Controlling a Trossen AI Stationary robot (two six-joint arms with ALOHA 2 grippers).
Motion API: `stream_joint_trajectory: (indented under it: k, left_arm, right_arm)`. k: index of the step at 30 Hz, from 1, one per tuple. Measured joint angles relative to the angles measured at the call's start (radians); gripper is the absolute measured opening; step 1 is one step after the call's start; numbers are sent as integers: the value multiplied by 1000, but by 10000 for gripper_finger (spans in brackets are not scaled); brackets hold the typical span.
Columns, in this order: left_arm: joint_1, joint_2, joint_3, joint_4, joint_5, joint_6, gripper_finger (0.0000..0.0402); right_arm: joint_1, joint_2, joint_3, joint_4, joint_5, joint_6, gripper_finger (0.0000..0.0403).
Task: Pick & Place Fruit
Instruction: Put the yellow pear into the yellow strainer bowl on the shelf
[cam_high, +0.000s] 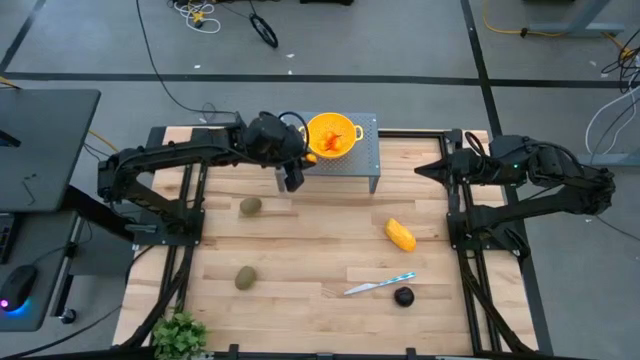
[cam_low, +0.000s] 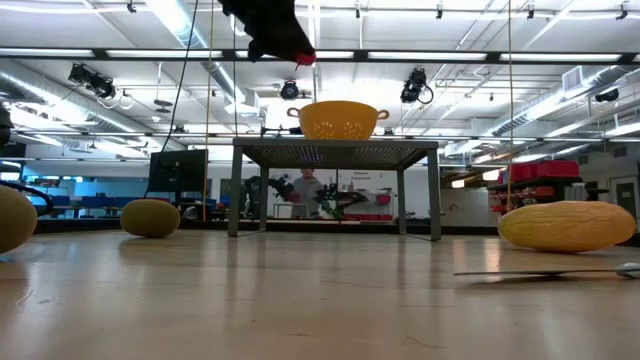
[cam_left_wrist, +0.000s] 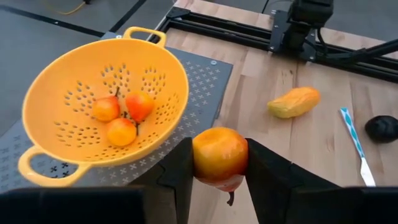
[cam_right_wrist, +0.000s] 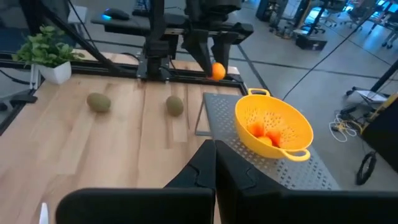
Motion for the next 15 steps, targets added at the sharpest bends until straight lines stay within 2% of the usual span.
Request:
stream_joint_trajectory:
  k: [15]
  left_arm:
    - [34, 0, 0, 0, 0, 3, 130]
  right_arm:
    - [-26, 0, 0, 7, 1, -3, 0]
